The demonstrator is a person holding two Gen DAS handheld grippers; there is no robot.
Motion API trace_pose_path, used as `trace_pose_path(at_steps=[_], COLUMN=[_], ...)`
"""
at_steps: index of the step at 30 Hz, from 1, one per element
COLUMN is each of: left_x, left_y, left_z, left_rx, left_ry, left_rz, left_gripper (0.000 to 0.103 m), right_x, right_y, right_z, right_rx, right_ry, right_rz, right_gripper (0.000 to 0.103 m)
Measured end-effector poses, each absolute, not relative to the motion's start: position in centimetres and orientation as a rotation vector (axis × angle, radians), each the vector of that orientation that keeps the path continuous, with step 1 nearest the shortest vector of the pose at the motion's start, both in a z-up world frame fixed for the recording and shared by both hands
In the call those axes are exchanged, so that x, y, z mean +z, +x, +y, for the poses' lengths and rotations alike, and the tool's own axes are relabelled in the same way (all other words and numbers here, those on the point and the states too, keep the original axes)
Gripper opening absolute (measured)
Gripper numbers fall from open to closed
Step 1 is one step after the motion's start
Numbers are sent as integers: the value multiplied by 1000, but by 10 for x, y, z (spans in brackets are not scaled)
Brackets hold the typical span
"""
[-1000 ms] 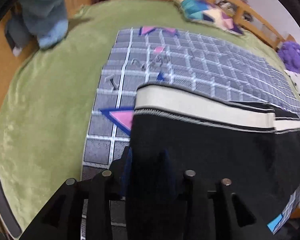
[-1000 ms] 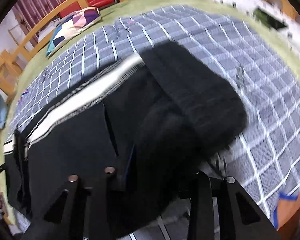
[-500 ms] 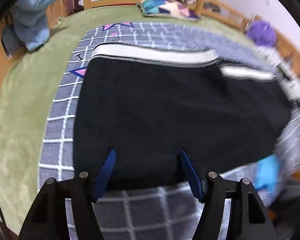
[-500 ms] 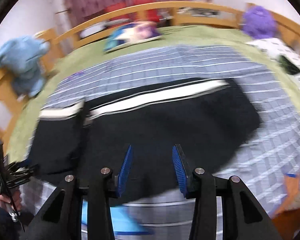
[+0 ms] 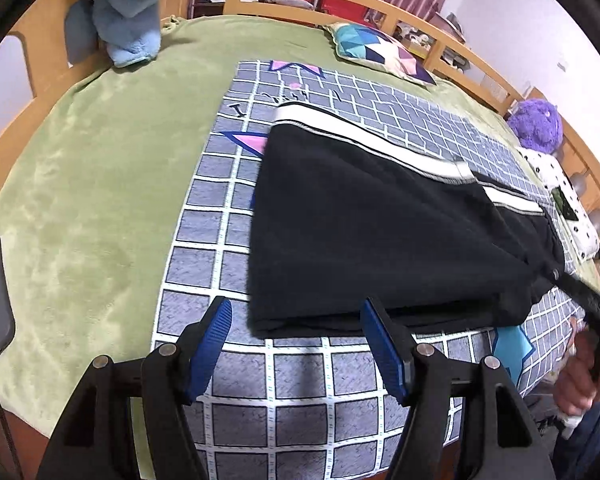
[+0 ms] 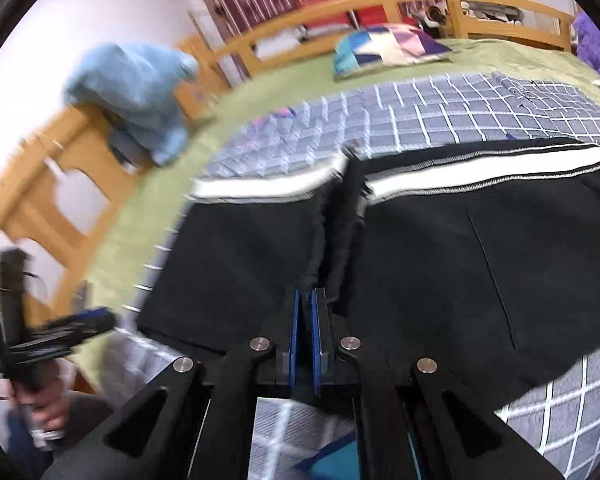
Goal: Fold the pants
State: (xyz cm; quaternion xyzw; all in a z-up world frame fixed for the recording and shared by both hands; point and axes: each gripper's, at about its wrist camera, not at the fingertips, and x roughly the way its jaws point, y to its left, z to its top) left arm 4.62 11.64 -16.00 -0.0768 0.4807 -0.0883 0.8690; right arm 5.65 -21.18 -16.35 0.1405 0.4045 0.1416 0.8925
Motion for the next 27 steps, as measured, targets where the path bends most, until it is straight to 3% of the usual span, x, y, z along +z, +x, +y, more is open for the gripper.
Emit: trace_pose_path(at_steps=[4, 7, 9, 11, 18, 19, 20, 23, 27], left_x=[-164, -163, -163, -166, -180, -184, -190, -211, -206], left_y=[57, 59, 61, 68, 87, 89, 91, 98, 97], left_z=[121, 125, 128, 130, 122, 120, 118, 112, 112], left_rx=[-191, -188, -181, -174, -170, -171, -177, -189, -196], left_ry=[-196, -191, -196, -206, -195, -193, -189, -184, -180], left_rz=[1020, 1018, 1014, 1018, 1049, 1062, 1089, 1187, 1157], left_gripper=[65, 65, 65, 65, 65, 65, 65, 65, 65], right_x=[-199, -214, -196, -175, -191, -204, -208, -197, -219], right_y=[58, 63, 67, 76, 164, 175, 182, 183, 198], right_z=[-196, -196, -200, -203, -196, -192, -189, -207, -206], right_rx=[272, 278, 312, 305, 272, 251, 233, 184, 173], right_ry=[175, 183, 176, 161, 159, 143, 106, 173, 161], right_rz=[962, 994, 967, 883, 938, 970, 970, 860, 954], right_gripper=[8, 17, 36, 40, 37, 8, 6, 6, 7])
